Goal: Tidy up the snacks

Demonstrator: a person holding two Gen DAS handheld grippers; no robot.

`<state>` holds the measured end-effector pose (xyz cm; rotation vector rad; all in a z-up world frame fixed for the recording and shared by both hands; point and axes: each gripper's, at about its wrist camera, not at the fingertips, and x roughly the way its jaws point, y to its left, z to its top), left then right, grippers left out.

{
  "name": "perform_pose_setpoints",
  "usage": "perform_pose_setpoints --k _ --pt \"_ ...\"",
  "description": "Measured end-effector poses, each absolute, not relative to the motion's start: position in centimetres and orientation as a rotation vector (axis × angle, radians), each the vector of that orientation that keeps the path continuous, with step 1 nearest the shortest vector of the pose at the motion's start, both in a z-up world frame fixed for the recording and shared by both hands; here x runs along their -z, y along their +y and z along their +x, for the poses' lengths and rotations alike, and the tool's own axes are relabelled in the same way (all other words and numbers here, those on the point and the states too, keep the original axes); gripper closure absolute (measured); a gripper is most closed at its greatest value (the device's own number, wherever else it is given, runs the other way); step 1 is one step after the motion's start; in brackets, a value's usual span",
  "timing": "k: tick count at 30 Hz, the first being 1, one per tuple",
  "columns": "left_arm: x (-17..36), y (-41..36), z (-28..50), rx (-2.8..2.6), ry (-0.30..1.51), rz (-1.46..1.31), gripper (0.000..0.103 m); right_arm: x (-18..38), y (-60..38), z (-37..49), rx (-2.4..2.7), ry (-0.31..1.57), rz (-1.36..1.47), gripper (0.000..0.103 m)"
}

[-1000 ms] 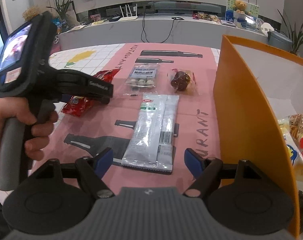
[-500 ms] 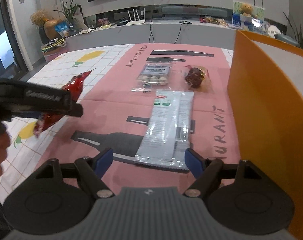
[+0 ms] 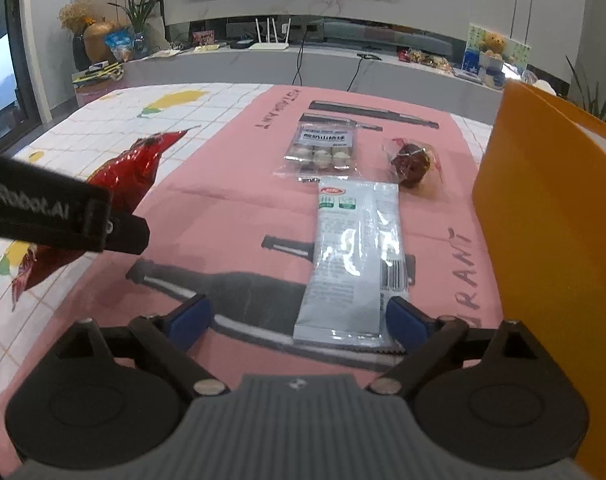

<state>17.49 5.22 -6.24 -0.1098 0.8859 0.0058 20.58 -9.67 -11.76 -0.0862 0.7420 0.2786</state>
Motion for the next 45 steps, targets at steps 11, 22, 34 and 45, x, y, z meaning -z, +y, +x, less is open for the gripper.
perform_pose_setpoints --k 11,22,34,45 --pt "5.7 5.0 17.4 0.011 0.87 -0.11 0.02 11.8 -9.3 21.7 -0.246 0.692 -0.093 0.024" --pt "4.3 5.0 16.9 0.056 0.829 -0.172 0.02 10.9 -9.4 20.5 -0.251 0.662 -0.155 0.068" --pt "3.5 5.2 16.5 0.045 0.81 -0.222 0.02 9.9 -11.3 20.0 -0.28 0.667 -0.014 0.092" --pt "3.8 6.1 16.8 0.049 0.812 -0.247 0.02 11.4 -11.4 21.7 -0.304 0.703 0.163 0.018"
